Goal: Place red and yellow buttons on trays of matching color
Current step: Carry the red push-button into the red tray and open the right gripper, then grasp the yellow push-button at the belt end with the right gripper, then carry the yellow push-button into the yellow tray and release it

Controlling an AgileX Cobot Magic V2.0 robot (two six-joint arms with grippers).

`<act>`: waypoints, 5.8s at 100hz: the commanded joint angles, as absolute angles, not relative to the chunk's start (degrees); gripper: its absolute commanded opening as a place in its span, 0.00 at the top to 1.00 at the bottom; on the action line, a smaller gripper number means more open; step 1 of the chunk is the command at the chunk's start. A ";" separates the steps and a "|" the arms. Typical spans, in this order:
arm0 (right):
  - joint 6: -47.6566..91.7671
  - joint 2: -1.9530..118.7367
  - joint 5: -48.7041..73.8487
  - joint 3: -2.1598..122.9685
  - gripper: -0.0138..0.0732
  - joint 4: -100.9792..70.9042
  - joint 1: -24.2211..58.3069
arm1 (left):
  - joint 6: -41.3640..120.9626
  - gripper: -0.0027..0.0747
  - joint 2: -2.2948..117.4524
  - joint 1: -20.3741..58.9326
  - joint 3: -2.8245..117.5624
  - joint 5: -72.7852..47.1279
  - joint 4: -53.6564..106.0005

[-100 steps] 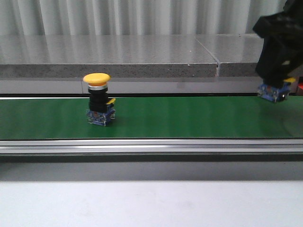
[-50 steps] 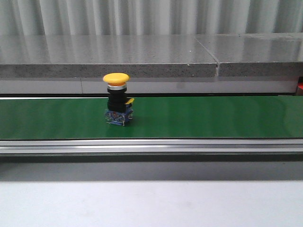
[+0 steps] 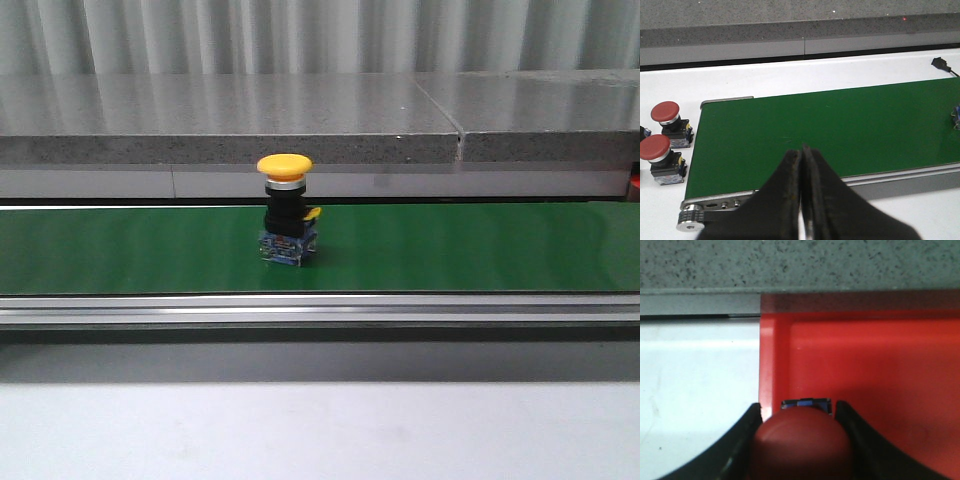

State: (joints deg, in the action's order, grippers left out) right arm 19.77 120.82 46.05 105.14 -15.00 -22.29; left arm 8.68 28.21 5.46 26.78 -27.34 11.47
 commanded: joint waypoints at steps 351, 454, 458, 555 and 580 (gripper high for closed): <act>28.81 89.76 47.17 69.06 0.55 -15.00 8.59 | 8.65 0.99 28.27 6.00 28.34 -22.83 12.15; 10.09 74.94 49.11 69.06 0.79 -7.03 -24.49 | 8.65 0.99 28.27 6.00 28.34 -22.73 13.14; 9.09 74.94 48.24 69.06 0.79 -7.03 -27.47 | 8.65 0.99 28.27 6.00 28.34 -22.73 13.26; 3.30 95.67 39.47 69.06 0.79 -6.56 -40.91 | 8.65 0.99 28.27 6.00 28.34 -22.73 13.26; 3.30 98.86 39.56 69.06 0.79 -5.71 -40.91 | 8.65 0.99 28.27 6.00 28.34 -22.73 13.26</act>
State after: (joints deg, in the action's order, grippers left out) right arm 3.31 100.45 41.27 67.57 -6.21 -40.48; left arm 8.68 28.21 5.46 26.78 -27.34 12.21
